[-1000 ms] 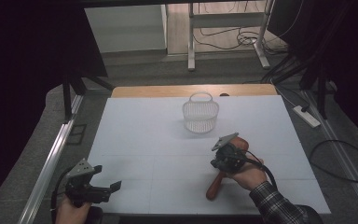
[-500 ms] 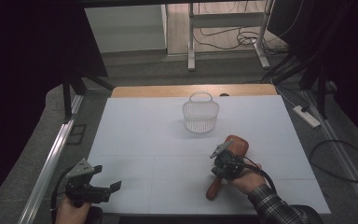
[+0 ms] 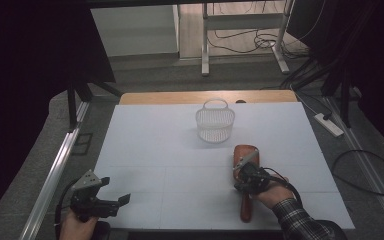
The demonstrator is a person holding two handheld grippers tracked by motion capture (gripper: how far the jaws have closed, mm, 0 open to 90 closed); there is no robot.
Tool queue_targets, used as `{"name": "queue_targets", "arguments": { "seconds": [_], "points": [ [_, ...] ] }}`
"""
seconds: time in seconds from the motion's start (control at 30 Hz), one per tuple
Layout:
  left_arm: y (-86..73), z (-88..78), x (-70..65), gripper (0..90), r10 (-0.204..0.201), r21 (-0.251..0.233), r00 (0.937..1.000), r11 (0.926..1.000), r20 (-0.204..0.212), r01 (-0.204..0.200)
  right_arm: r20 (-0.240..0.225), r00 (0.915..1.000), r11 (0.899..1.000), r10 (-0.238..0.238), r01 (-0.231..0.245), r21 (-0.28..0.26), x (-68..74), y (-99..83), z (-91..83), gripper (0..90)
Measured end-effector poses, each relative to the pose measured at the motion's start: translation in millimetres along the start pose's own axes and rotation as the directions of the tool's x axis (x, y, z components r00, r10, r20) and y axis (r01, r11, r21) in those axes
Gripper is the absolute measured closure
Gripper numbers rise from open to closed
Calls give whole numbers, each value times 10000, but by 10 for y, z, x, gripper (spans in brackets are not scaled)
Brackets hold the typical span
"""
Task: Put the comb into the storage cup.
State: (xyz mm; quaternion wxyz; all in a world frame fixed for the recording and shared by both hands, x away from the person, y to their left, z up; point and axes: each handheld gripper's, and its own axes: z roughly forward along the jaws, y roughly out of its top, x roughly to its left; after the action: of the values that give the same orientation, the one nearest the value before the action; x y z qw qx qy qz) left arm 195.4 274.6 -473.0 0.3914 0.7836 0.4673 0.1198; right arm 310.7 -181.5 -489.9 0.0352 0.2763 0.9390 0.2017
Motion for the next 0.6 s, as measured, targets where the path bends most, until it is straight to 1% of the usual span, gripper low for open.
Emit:
{"name": "queue_targets", "arguments": {
  "seconds": [0.33,0.6],
  "points": [
    [3,1,2,21,13,31,10000,10000,-4,-13,-237,9997,10000,41,-41,17,-86,-130,-84,893],
    [6,5,-1,21,0,32,10000,10000,-10,0,-211,9998,9999,73,-71,127,-128,-209,-121,893]
  ]
}}
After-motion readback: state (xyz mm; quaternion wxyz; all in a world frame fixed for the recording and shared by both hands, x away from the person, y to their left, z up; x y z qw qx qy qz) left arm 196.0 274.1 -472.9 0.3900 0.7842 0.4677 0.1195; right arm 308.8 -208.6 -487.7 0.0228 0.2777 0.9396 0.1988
